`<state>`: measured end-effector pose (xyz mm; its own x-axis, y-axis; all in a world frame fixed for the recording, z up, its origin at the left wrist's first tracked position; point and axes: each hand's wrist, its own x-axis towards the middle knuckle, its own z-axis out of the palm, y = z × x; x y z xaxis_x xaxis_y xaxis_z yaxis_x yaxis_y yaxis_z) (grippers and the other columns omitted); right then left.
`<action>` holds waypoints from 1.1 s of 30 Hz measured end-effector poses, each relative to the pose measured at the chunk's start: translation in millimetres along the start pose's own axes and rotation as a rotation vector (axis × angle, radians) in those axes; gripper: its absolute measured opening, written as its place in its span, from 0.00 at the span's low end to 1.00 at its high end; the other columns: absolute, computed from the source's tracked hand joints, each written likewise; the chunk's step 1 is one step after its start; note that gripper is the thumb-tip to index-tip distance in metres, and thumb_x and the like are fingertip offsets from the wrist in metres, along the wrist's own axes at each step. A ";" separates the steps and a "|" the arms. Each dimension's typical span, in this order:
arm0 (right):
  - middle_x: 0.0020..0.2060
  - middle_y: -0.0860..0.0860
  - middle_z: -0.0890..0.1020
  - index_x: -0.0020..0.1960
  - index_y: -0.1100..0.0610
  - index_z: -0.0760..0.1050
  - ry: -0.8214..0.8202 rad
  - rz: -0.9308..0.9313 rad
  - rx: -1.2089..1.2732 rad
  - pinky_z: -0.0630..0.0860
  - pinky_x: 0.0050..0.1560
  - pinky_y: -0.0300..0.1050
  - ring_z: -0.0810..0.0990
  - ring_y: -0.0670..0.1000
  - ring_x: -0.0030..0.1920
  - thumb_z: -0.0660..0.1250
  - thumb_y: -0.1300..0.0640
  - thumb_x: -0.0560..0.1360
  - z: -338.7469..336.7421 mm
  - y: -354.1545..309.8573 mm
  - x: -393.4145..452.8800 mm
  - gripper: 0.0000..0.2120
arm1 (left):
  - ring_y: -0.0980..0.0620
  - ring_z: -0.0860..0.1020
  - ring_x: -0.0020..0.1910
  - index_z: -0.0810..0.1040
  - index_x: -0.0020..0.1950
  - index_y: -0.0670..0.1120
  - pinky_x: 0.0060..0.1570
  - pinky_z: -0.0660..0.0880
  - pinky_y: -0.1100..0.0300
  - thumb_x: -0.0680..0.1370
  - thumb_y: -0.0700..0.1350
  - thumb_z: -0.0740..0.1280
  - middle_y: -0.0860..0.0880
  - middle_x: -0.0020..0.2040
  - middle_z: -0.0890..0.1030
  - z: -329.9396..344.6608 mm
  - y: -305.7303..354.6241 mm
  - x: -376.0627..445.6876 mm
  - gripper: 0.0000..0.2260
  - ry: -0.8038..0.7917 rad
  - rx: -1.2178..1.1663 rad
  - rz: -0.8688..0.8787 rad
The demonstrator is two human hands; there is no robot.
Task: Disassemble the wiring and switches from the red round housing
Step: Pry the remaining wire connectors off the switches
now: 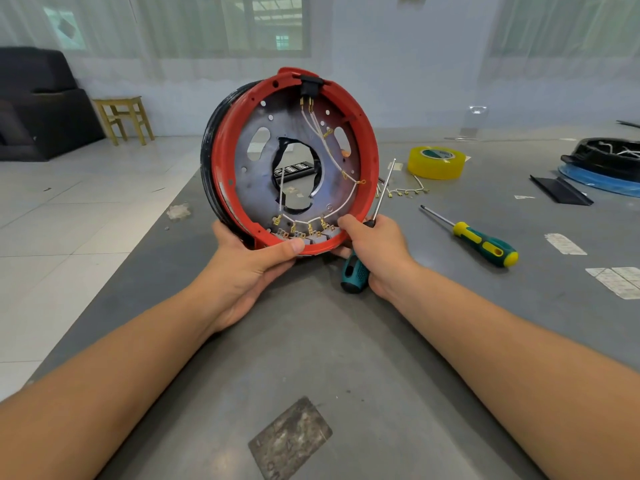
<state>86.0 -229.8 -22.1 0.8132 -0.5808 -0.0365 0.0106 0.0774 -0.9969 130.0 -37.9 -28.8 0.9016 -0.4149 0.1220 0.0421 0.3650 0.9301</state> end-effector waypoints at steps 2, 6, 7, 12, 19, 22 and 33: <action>0.38 0.52 0.87 0.53 0.62 0.78 -0.002 0.005 0.002 0.86 0.45 0.51 0.88 0.53 0.37 0.72 0.57 0.75 0.3 -0.3 0.4 0.10 | 0.44 0.86 0.59 0.64 0.63 0.54 0.53 0.85 0.49 0.59 0.37 0.88 0.48 0.66 0.82 -2.3 3.0 1.2 0.43 -0.007 0.037 -0.001; 0.32 0.47 0.86 0.51 0.60 0.78 -0.029 -0.019 0.012 0.81 0.31 0.39 0.86 0.48 0.33 0.71 0.56 0.77 -1.6 -0.9 -1.0 0.08 | 0.44 0.86 0.60 0.64 0.59 0.57 0.53 0.85 0.47 0.61 0.41 0.86 0.49 0.68 0.80 -3.0 3.8 0.9 0.39 -0.033 0.067 0.039; 0.31 0.47 0.85 0.50 0.59 0.78 -0.042 -0.026 0.003 0.79 0.30 0.38 0.86 0.46 0.32 0.70 0.55 0.77 -2.3 -1.0 -1.5 0.07 | 0.44 0.85 0.60 0.64 0.59 0.58 0.53 0.84 0.46 0.62 0.41 0.85 0.49 0.69 0.79 -2.8 3.4 0.8 0.38 -0.045 0.079 0.060; 0.42 0.56 0.87 0.50 0.56 0.79 -0.117 -0.016 -0.061 0.85 0.51 0.54 0.88 0.52 0.43 0.70 0.50 0.79 -1.6 -2.6 -3.6 0.09 | 0.43 0.85 0.61 0.64 0.59 0.57 0.52 0.85 0.43 0.62 0.40 0.85 0.49 0.70 0.77 -0.6 3.1 1.6 0.37 -0.045 0.062 0.104; 0.36 0.54 0.81 0.51 0.59 0.72 -0.096 0.089 0.132 0.85 0.41 0.50 0.87 0.55 0.37 0.56 0.44 0.86 -6.9 -11.8 -13.1 0.18 | 0.45 0.86 0.60 0.64 0.57 0.57 0.52 0.85 0.44 0.65 0.32 0.83 0.53 0.67 0.78 -16.4 2.7 6.3 0.36 -0.001 0.058 0.115; 0.32 0.51 0.71 0.44 0.54 0.67 -0.074 0.010 0.048 0.72 0.25 0.42 0.76 0.51 0.26 0.53 0.42 0.85 -21.8 -15.9 -22.6 0.19 | 0.45 0.85 0.61 0.65 0.54 0.60 0.53 0.84 0.44 0.59 0.38 0.85 0.51 0.69 0.76 -22.5 4.2 5.7 0.37 -0.007 0.088 0.116; 0.27 0.48 0.75 0.45 0.47 0.70 -0.343 -0.487 -0.825 0.72 0.23 0.39 0.76 0.49 0.21 0.52 0.43 0.85 -69.0 -41.7 -40.6 0.15 | 0.39 0.87 0.56 0.66 0.55 0.61 0.50 0.85 0.38 0.64 0.29 0.79 0.47 0.68 0.75 -26.9 4.1 10.4 0.36 0.009 0.013 0.100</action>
<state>12.4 -265.4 16.2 0.9521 -0.1257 0.2787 0.0863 -0.7640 -0.6394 151.1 -18.4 -33.0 0.9050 -0.3691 0.2113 -0.0539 0.3931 0.9179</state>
